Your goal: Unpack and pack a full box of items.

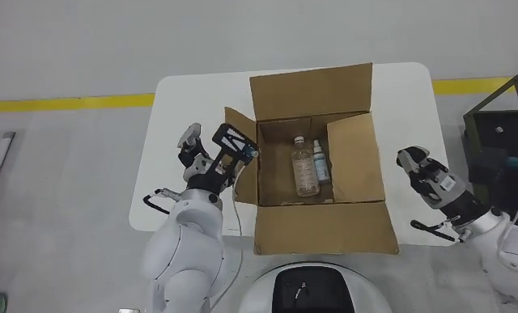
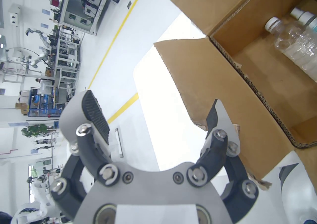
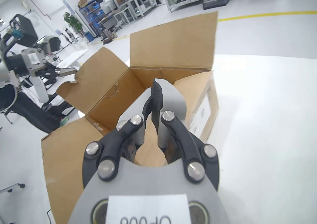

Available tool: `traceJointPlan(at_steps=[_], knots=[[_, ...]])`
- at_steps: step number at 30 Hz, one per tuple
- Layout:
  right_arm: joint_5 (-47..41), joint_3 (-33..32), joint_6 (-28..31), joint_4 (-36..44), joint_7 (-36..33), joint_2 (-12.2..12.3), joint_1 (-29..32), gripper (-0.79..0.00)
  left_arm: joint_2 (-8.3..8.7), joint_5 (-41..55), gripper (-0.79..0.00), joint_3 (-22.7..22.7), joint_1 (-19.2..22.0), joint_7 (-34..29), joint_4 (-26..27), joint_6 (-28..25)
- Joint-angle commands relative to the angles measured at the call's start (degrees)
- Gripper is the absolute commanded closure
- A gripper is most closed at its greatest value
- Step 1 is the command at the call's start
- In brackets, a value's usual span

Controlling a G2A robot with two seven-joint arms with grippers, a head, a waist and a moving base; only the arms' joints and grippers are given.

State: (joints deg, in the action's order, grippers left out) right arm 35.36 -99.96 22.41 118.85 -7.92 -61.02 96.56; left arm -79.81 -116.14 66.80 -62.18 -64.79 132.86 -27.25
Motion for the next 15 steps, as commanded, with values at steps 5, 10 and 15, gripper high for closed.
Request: traceJointPlan(at_steps=[5,10,15], knots=[[0.81,-2.32,0.06,-5.19,1.06,-0.08,0.94,0.0,-0.64,-0.44,-0.785,-5.47,4.04,4.26,1.78,-0.65],[3.62,0.81,2.24,-8.84,0.69,-0.26,1.29,0.0,-1.57,4.42,-0.785,-9.77,6.32,5.3,1.78,-0.56],[7.43,4.63,3.68,-10.73,1.61,-0.52,0.64,0.0,-2.64,13.17,-0.785,-13.61,7.09,6.98,-1.71,1.43]])
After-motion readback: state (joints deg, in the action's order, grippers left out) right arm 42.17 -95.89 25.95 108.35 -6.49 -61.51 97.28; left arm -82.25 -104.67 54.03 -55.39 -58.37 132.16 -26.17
